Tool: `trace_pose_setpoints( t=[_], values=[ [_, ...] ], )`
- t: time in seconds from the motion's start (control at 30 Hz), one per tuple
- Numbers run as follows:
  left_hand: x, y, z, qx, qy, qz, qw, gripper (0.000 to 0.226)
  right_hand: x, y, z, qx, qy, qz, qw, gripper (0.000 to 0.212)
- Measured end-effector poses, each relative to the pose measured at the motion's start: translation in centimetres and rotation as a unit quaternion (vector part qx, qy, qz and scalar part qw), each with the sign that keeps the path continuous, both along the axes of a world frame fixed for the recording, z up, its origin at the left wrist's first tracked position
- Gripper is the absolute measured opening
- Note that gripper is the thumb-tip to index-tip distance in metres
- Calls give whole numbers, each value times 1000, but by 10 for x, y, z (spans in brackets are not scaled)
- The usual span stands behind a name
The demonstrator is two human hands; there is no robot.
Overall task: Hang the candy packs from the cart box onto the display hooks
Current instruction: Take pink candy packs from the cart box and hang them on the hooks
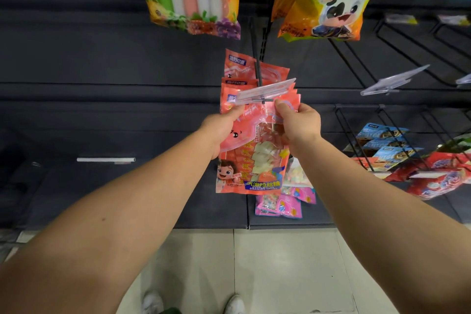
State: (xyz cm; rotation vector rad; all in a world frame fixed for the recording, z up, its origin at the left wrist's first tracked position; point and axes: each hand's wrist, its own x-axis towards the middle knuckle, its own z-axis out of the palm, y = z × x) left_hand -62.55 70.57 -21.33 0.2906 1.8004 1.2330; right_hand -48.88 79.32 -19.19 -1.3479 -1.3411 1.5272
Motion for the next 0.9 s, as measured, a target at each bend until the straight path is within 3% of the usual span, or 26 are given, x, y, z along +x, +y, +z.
trace_pose_setpoints(
  t=[0.07, 0.17, 0.3, 0.4, 0.43, 0.53, 0.6, 0.73, 0.8, 0.9],
  values=[
    [1, -2, -2, -2, 0, 0, 1000, 65, 1, -1, 0, 0, -4, 2, 1000, 16],
    [0, -2, -3, 1, 4, -2, 1000, 59, -1, 1, 0, 14, -17, 5, 1000, 16],
    [-1, 2, -1, 2, 95, 10, 995, 46, -5, 5, -1, 14, -33, -17, 999, 19],
    [-4, -6, -3, -34, 210, -19, 977, 32, -1, 6, -11, 49, -91, -81, 991, 52],
    [-6, -12, -4, -61, 248, -41, 966, 35, 2, 3, -18, 54, -123, -94, 986, 56],
    [-16, -35, -10, -155, 346, -93, 920, 66, 5, -20, -44, 72, -222, -31, 972, 34],
    [-23, -54, -16, -194, 402, -125, 886, 69, -3, -39, -57, 94, -304, 88, 944, 32],
    [-41, -104, -24, -250, 463, -203, 826, 73, -40, -81, -52, 195, -436, 292, 828, 58],
    [-56, -137, -25, -269, 473, -207, 813, 74, -67, -108, -43, 243, -470, 351, 773, 65],
    [-87, -200, -23, -291, 473, -182, 811, 74, -116, -164, -32, 298, -478, 405, 720, 69]
  ],
)
